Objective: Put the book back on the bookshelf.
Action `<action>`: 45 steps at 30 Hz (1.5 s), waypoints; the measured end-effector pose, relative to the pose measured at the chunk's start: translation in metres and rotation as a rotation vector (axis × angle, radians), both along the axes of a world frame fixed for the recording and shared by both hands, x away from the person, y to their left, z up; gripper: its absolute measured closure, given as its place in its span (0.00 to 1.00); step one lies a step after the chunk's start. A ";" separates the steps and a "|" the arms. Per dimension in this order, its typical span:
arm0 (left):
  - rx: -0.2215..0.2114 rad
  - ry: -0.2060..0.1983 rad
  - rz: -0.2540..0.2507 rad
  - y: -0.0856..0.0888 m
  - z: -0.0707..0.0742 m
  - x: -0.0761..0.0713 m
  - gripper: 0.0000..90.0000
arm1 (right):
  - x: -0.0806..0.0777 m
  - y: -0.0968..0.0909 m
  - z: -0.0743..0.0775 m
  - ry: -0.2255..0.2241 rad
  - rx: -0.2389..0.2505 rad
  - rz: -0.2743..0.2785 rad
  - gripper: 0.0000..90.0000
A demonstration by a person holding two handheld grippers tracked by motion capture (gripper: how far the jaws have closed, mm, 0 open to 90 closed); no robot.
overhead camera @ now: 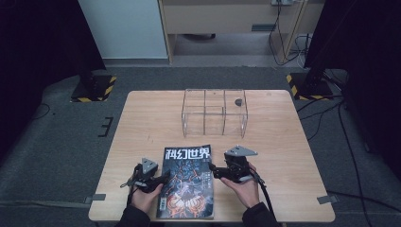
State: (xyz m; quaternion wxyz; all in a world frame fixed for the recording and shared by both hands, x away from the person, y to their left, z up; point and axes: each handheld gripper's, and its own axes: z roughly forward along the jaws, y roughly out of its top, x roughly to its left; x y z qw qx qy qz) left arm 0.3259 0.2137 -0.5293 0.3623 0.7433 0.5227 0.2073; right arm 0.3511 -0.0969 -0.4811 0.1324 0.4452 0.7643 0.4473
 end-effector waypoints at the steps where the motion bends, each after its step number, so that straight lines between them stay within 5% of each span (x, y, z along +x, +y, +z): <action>1: -0.001 0.001 -0.001 0.000 0.000 0.000 0.45 | 0.000 0.001 -0.002 0.006 0.000 0.001 0.27; 21: -0.010 0.004 -0.016 -0.006 -0.001 -0.002 0.46 | -0.006 0.025 -0.041 0.116 -0.014 0.043 0.33; 33: -0.014 0.000 -0.024 -0.009 -0.001 -0.003 0.47 | -0.006 0.029 -0.049 0.159 0.030 0.041 0.34; 45: -0.042 -0.003 -0.013 -0.009 -0.003 -0.004 0.48 | -0.008 0.032 -0.052 0.150 0.043 0.027 0.32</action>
